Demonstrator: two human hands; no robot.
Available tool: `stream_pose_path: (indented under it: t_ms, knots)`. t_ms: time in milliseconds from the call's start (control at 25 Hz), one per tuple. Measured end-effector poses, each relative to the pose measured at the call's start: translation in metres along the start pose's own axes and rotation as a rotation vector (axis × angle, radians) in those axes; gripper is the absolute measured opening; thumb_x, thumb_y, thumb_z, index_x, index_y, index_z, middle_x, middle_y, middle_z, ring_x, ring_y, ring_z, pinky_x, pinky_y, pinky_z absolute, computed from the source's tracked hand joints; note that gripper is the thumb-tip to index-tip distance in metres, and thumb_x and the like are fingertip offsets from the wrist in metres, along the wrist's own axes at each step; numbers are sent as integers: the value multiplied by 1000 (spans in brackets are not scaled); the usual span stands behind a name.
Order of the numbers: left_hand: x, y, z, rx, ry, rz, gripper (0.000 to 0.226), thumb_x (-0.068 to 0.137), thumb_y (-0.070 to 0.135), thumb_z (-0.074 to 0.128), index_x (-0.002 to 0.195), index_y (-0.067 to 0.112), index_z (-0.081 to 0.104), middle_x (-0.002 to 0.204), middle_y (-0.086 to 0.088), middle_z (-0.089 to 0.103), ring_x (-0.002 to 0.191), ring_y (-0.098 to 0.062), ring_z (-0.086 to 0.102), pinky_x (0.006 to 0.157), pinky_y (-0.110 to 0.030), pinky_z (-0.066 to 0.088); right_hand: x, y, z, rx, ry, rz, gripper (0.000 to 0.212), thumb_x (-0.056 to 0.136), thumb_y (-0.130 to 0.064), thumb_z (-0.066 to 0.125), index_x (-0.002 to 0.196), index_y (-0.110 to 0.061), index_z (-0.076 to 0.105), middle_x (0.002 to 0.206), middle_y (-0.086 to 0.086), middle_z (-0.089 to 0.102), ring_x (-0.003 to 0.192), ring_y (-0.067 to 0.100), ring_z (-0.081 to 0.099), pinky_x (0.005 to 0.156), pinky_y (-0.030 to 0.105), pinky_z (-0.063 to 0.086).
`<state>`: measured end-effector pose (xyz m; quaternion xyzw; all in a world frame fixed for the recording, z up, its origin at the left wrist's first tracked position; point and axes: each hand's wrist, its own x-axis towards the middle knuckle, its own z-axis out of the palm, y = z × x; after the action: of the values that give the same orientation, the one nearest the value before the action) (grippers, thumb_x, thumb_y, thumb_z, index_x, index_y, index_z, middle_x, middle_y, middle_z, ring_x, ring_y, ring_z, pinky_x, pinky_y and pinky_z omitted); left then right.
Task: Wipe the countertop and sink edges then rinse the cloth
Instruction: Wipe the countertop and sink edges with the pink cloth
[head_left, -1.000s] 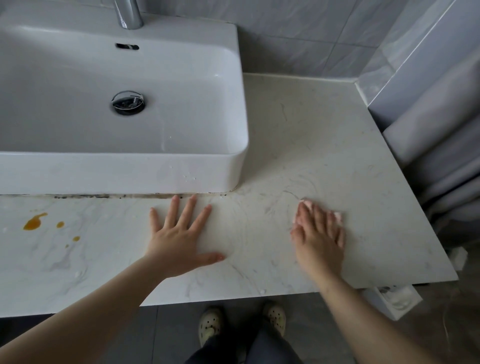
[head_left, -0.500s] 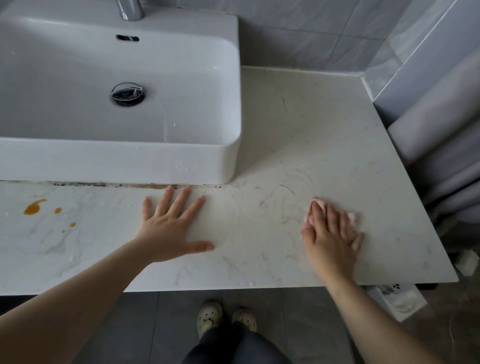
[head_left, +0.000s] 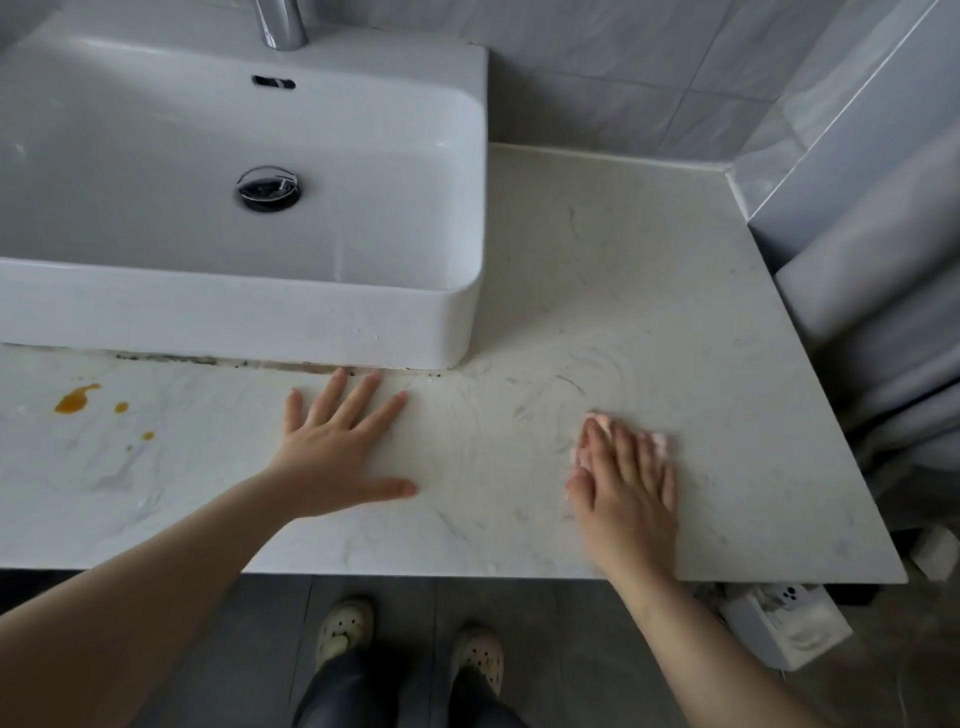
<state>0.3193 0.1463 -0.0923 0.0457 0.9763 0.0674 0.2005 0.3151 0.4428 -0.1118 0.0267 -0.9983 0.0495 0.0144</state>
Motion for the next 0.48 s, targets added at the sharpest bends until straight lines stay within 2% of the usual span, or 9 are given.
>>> stream_pose_path:
  t_ms: [80, 120, 240, 320, 400, 480]
  knots:
    - [-2, -7, -1, -2, 21, 51, 114, 38, 97, -7, 136, 42, -27, 146, 10, -31, 132, -19, -35, 110, -55, -12, -5, -20, 2, 16, 26, 173, 68, 85, -45, 11, 147, -23, 31, 153, 5, 31, 143, 30, 20, 117, 47, 8]
    - [-5, -12, -2, 13, 30, 84, 112, 39, 95, -10, 135, 41, -27, 149, 8, -29, 132, -17, -35, 110, -53, -13, -9, -46, 6, 20, 25, 174, 67, 85, -44, 14, 146, -22, 33, 152, 6, 33, 142, 32, 24, 116, 46, 7]
    - [-19, -44, -3, 73, 103, 115, 107, 46, 90, -20, 142, 41, -14, 155, 9, -14, 139, -15, -23, 111, -49, -13, -23, -148, 13, 72, 86, -73, 56, 86, -39, 33, 137, -19, 49, 140, 7, 51, 132, 35, 43, 107, 48, 18]
    - [-24, -72, 0, 74, 182, 97, 104, 54, 88, -17, 145, 39, 0, 156, 9, -1, 142, -16, -13, 111, -50, -12, -25, -196, 16, 106, 86, -202, 52, 86, -37, 38, 133, -21, 53, 136, 3, 55, 129, 32, 47, 106, 48, 22]
    - [-27, -102, 2, 86, 232, 114, 93, 67, 86, -5, 145, 38, 14, 155, 6, 16, 143, -16, -2, 111, -51, -9, -21, -209, 17, 93, 87, -268, 51, 86, -39, 41, 133, -25, 53, 137, -1, 55, 130, 29, 46, 108, 50, 21]
    - [-28, -121, 2, 102, 213, 141, 81, 77, 81, 5, 144, 37, 20, 153, 4, 25, 142, -17, 9, 111, -55, -2, -18, -196, 21, 15, 119, -258, 51, 84, -46, 43, 132, -35, 51, 140, -4, 51, 133, 28, 43, 110, 56, 12]
